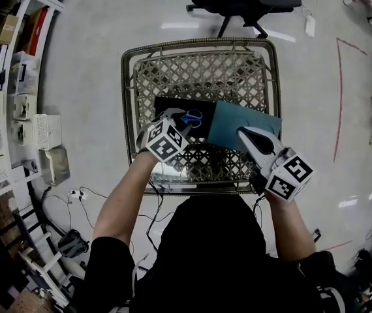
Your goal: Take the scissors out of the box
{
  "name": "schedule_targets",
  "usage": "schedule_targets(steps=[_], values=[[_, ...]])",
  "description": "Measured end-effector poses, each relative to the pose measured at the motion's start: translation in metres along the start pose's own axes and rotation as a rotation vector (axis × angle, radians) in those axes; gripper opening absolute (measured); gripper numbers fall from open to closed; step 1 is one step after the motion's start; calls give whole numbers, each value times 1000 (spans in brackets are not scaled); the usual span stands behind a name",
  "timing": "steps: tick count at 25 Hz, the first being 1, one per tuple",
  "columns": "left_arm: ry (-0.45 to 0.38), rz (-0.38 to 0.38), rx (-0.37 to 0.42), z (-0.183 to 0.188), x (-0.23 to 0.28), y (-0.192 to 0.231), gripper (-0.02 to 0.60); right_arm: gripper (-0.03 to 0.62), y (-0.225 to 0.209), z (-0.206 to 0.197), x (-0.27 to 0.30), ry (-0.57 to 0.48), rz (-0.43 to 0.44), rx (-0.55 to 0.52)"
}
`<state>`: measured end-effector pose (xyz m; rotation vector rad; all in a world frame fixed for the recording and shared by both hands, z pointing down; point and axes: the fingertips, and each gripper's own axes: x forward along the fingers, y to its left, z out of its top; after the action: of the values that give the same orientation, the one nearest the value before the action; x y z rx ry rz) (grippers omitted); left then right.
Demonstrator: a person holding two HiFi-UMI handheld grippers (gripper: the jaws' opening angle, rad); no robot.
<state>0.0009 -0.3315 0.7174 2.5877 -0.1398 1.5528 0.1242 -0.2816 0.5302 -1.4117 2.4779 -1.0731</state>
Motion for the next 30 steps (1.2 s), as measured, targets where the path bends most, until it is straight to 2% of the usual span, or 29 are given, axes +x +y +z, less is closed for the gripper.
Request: schedule_targets(steps=[8, 17, 25, 30], values=[[100, -20, 171, -3, 32, -1, 123, 17, -21, -7, -1, 13, -31, 25], [241, -99, 387, -16, 53, -8, 123, 17, -30, -6, -3, 8, -53, 42], [302, -142, 483, -17, 59, -12, 123, 17, -33, -9, -8, 11, -64, 49], [363, -171, 508, -19, 61, -15, 101, 17, -34, -13, -9, 10, -63, 56]])
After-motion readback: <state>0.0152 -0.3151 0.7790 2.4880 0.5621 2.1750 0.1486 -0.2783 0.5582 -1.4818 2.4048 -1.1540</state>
